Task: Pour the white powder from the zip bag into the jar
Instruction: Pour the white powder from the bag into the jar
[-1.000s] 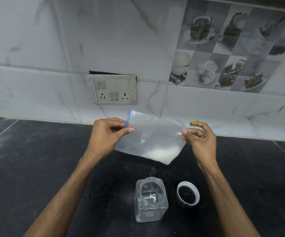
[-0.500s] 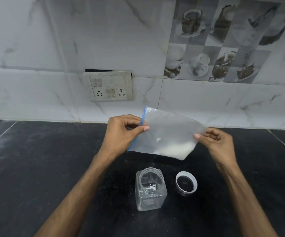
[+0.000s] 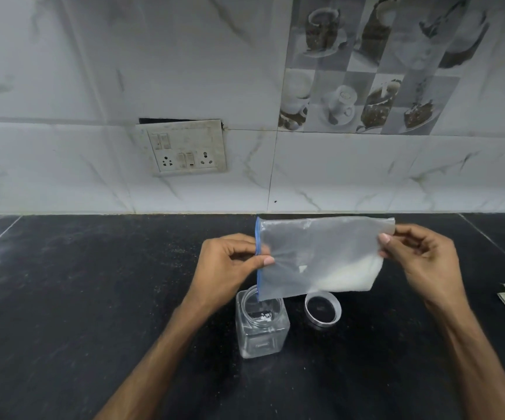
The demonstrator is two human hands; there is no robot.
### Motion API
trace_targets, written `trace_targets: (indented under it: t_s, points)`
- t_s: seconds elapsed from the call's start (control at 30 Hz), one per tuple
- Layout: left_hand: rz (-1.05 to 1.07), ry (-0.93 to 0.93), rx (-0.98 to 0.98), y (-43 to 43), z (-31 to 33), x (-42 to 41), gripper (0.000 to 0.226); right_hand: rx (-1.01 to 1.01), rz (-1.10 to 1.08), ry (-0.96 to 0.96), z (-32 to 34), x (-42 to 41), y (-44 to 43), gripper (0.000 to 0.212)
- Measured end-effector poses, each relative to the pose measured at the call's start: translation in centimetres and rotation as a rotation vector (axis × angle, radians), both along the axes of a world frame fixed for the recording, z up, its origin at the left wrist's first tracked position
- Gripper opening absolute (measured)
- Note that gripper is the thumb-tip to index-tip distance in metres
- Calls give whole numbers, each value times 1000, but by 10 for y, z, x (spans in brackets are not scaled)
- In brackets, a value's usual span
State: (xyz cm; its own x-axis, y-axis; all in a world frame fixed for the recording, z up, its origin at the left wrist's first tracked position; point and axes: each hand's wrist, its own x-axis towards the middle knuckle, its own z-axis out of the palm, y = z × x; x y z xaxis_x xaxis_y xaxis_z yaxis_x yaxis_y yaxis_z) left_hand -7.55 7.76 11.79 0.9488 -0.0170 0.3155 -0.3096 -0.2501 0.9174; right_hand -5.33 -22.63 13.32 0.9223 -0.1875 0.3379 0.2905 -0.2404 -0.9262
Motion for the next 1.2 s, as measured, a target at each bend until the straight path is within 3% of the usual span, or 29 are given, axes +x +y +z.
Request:
trace_targets:
  t_s: [0.33, 0.53, 1.2]
  points:
    - [-34, 89, 55, 14, -20, -17, 37, -42, -78, -46, 0, -18, 16, 14]
    - [-25, 93, 9, 17, -19, -21, 31, 28, -69, -126, 11, -23, 23, 16]
    - [-1, 101, -38, 22, -20, -24, 22, 20, -74, -137, 28, -27, 37, 19]
